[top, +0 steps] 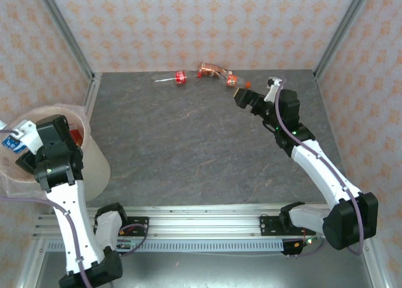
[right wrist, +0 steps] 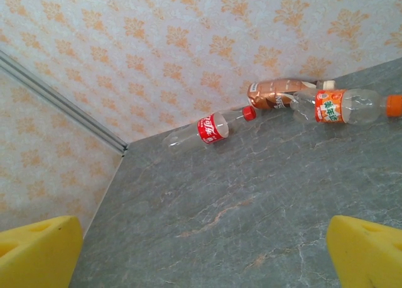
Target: Put the plastic bottles in the bin
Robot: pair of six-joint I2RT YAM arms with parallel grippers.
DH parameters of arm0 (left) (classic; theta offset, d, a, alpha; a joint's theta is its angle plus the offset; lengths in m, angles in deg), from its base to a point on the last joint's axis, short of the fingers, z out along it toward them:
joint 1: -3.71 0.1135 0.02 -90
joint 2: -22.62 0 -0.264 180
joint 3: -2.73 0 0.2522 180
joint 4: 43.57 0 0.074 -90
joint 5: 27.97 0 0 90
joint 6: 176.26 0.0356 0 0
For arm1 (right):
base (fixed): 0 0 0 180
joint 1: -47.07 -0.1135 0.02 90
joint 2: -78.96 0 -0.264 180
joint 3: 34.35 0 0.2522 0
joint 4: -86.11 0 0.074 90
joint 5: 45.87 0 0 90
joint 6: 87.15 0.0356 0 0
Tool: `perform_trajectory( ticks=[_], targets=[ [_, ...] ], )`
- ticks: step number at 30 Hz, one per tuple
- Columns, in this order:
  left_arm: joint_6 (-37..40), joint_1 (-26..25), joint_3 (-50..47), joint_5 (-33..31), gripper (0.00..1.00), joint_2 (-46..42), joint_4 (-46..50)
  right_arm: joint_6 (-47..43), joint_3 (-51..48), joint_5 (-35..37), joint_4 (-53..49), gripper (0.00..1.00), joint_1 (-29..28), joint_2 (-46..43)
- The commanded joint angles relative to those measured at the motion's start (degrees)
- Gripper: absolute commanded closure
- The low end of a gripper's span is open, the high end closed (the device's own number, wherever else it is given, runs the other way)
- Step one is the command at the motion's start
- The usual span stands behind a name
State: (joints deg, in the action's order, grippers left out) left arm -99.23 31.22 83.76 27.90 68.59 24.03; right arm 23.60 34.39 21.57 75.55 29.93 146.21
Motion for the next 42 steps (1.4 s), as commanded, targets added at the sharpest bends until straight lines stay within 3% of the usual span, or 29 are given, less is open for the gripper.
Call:
perform_trajectory(
  ticks=[1, 5, 9, 13, 21, 32, 38, 42],
  targets=[
    [0.5, 7.0, -1.3, 9.9, 0.56, -0.3, -2.8, -1.5, 2.2, -0.9, -0.7, 0.01, 0.3, 0.1],
    [-0.6, 12.7, -2.4, 13.7, 0.56, 0.9, -3.5, -1.1, 2.1, -0.5, 0.0, 0.01, 0.3, 0.3],
    [-1.2, 14.0, -1.3, 14.4, 0.49, 3.0, -2.5, 0.0, 2.8, -1.1, 0.2, 0.01, 0.3, 2.2],
    [-2.8, 14.0, 0.9, 10.4, 0.25, 3.8, 0.0, 1.2, 2.8, -1.2, 0.4, 0.01, 0.3, 2.9],
    [-4.8, 14.0, 4.8, 11.3, 0.14, 4.0, 2.7, 1.7, 2.8, -1.4, 0.5, 0.01, 0.3, 3.8],
    [-8.2, 14.0, 9.5, 24.9, 0.08, 4.2, 5.5, 1.6, 2.3, -1.3, 0.0, 0.01, 0.3, 4.0],
    [-12.4, 13.9, 9.7, 41.8, 0.04, 4.1, 7.3, 1.7, 2.1, -1.0, -0.1, 0.01, 0.3, 4.1],
    [-14.9, 13.4, 7.6, 45.0, 0.0, 1.5, 8.4, 2.5, 1.9, -1.0, -0.1, 0.01, 0.3, 4.4]
  ],
)
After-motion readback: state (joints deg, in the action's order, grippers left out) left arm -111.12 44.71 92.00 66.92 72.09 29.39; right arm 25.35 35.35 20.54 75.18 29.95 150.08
